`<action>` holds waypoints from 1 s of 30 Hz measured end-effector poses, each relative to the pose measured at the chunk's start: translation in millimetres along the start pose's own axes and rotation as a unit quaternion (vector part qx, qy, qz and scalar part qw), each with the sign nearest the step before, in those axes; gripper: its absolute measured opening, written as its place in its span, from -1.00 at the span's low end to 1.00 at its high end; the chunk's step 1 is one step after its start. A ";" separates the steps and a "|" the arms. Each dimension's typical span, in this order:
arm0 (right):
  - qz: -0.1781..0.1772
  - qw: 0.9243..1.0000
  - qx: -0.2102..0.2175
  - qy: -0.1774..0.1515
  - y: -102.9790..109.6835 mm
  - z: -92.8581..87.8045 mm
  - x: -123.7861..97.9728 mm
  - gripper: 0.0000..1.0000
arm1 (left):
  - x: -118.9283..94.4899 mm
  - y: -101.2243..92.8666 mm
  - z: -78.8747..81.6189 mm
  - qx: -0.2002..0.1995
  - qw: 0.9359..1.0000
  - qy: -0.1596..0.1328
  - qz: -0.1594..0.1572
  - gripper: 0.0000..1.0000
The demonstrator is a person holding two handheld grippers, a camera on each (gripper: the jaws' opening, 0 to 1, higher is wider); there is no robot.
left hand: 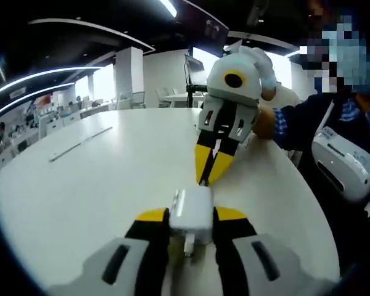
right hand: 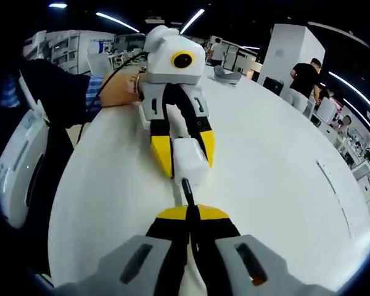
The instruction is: Plug the desk Type‑C cable into the charger adapter.
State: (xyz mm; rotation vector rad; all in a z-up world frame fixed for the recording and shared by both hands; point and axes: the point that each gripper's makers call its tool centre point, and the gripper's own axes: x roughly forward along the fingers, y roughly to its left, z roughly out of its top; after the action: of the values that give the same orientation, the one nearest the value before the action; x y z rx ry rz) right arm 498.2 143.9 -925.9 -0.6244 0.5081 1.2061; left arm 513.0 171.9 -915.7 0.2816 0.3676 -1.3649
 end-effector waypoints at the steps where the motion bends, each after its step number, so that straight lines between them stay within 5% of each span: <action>1: -0.003 1.000 0.001 0.001 -0.4 -0.4 0.1 -0.97 | 0.5 0.3 0.1 0.000 1.000 0.000 0.002 -0.47; 30: -0.022 0.999 0.023 0.013 -0.8 0.4 0.3 -0.98 | 2.6 1.7 2.4 -0.010 1.000 0.002 0.014 -0.47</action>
State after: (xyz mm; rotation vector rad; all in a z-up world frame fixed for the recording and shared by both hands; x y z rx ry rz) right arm 499.1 144.2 -925.8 -0.6090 0.5401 1.1439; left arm 515.3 168.9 -914.6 0.2720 0.3806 -1.3333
